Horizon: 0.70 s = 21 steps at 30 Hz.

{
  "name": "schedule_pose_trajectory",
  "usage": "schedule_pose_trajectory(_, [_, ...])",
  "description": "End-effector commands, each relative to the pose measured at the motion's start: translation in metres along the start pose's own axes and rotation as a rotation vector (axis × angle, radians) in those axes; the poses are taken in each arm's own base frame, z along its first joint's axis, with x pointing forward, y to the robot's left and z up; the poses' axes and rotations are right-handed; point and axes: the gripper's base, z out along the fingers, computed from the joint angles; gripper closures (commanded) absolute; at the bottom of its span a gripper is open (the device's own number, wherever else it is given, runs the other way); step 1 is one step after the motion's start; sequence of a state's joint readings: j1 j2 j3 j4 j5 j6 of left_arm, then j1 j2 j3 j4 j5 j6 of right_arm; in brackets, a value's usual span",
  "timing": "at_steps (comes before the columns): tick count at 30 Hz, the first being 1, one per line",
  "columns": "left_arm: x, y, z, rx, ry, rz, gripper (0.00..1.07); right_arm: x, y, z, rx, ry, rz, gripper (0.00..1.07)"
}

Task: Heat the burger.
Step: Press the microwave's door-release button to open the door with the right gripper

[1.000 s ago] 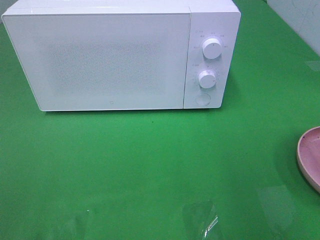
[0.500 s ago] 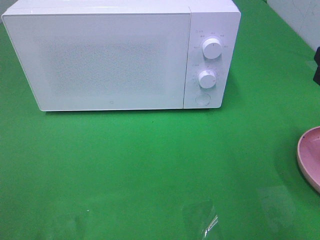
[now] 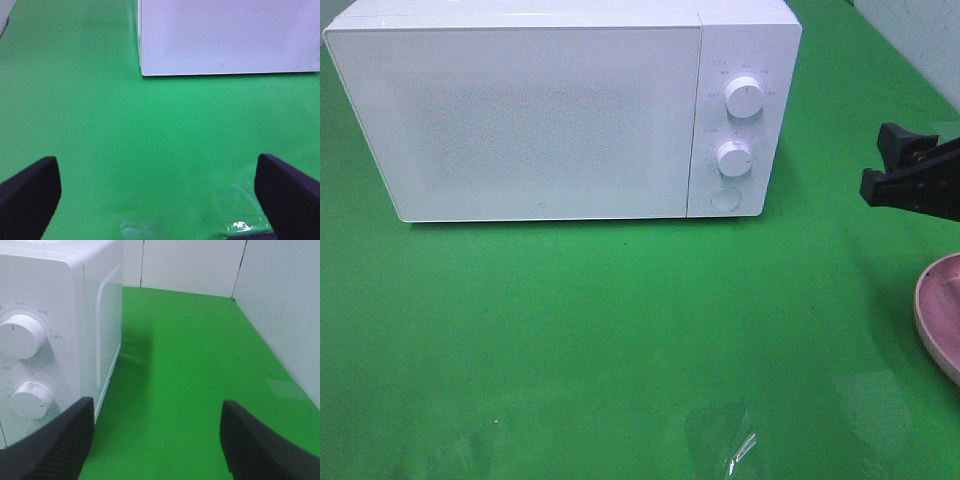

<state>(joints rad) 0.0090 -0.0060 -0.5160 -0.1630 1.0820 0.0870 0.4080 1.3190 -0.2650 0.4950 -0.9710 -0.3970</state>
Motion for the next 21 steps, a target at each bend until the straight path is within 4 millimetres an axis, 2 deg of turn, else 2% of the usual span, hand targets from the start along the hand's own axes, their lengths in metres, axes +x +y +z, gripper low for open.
schedule_pose_trajectory(1, [0.001,-0.001,-0.003,0.007,-0.031,0.001,0.09,0.000,0.004,-0.002,0.036,-0.027,0.002,0.39])
schedule_pose_trajectory(11, [0.001,-0.001,-0.003,0.007,-0.031,0.001,0.09,0.012,0.031,-0.010,0.076,0.005,0.055,0.39])
schedule_pose_trajectory(21, [0.001,-0.001,-0.003,0.007,-0.031,0.001,0.09,0.020,0.056,-0.019,0.033,0.023,0.044,0.39])
